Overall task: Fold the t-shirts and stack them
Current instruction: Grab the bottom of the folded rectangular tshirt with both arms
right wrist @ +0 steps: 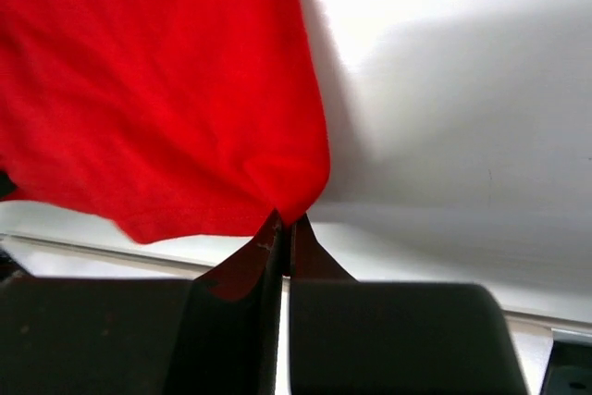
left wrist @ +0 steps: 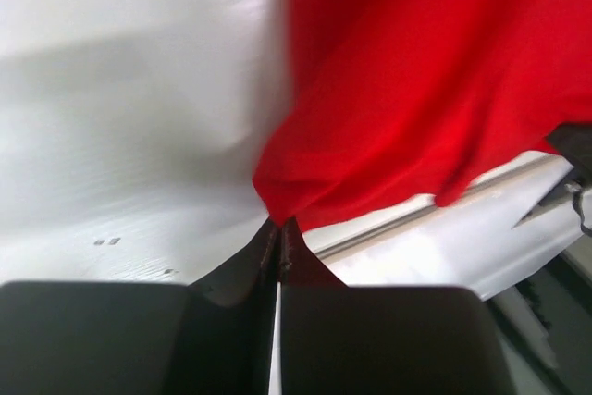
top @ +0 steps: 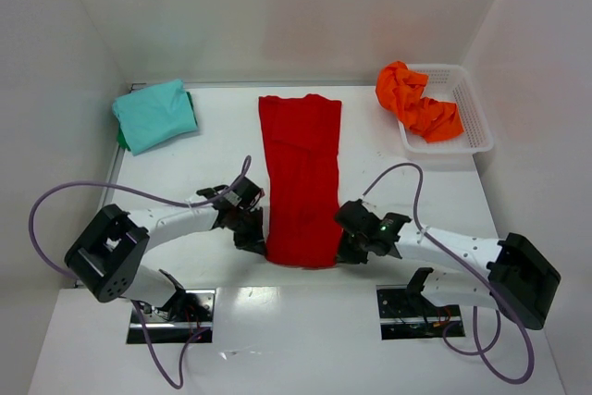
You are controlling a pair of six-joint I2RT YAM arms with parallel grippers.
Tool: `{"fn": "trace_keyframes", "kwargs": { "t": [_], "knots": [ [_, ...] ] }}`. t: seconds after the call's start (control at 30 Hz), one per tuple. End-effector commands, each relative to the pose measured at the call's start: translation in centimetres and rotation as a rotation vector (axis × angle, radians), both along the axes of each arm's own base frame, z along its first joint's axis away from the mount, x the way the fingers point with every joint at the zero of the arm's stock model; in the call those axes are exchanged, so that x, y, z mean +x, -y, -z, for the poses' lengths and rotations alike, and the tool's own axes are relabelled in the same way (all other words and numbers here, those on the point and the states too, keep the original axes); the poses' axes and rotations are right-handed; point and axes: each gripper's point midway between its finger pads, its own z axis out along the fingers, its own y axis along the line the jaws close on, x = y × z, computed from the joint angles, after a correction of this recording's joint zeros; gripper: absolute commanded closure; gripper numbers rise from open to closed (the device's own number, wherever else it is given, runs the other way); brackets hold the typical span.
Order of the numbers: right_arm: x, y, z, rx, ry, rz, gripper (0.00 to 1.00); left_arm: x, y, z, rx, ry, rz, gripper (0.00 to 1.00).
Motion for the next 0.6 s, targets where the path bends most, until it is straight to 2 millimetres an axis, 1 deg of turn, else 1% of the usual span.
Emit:
{"fn": "trace_keyframes", "kwargs": {
  "t": [0.0, 0.03, 0.07, 0.1, 0.13, 0.17, 0.2, 0.27, 0.3, 0.33, 0.4, 0.43, 0.5, 0.53, 0.57],
  "knots": [
    [2.8, 0.2, -2.7, 0.010, 0.100, 0.072, 1.00, 2.2, 1.1, -2.2, -0.015, 0.090, 0.055, 1.00],
    [3.7, -0.2, -3.9, 0.038, 0.129, 0.066, 1.00, 2.5, 1.2, -2.6, -0.010, 0.103, 0.060, 1.00],
    [4.3, -0.1, -4.4, 0.042, 0.142, 0.073, 1.00, 3.3, 1.7, -3.4, -0.021, 0.123, 0.068, 1.00],
    [5.2, 0.2, -4.8, 0.044, 0.156, 0.091, 1.00, 3.5, 1.9, -3.9, -0.024, 0.132, 0.076, 1.00],
    [5.9, 0.0, -5.7, 0.053, 0.181, 0.082, 1.00, 4.1, 2.0, -4.3, -0.023, 0.160, 0.084, 1.00],
    [6.6, -0.1, -6.1, 0.056, 0.198, 0.078, 1.00, 4.5, 2.0, -4.4, -0.020, 0.156, 0.076, 1.00],
    [7.1, -0.2, -6.3, 0.057, 0.210, 0.076, 1.00, 5.0, 2.3, -5.1, -0.032, 0.182, 0.088, 1.00],
    [8.3, -0.2, -6.5, 0.037, 0.226, 0.062, 1.00, 6.3, 1.8, -5.3, -0.030, 0.203, 0.078, 1.00],
    [8.9, -0.2, -6.5, 0.033, 0.235, 0.058, 1.00, 6.4, 1.8, -5.2, -0.024, 0.200, 0.088, 1.00],
    [9.8, 0.1, -6.9, 0.029, 0.247, 0.070, 1.00, 7.4, 1.9, -5.7, -0.028, 0.226, 0.095, 1.00],
    [11.3, 0.3, -7.1, 0.007, 0.276, 0.060, 1.00, 8.6, 1.4, -6.0, -0.013, 0.238, 0.088, 1.00],
    [12.4, 0.6, -7.8, 0.007, 0.294, 0.074, 1.00, 9.2, 1.4, -6.1, -0.011, 0.245, 0.088, 1.00],
    [13.8, 1.1, -7.9, -0.016, 0.311, 0.064, 1.00, 11.0, 1.4, -7.4, -0.024, 0.294, 0.085, 1.00],
    [14.9, 0.9, -8.8, -0.009, 0.338, 0.068, 1.00, 11.4, 1.6, -7.0, -0.018, 0.289, 0.094, 1.00],
    [16.0, 1.4, -9.0, -0.017, 0.357, 0.085, 1.00, 12.1, 1.3, -7.2, -0.014, 0.293, 0.086, 1.00]
  ]
}}
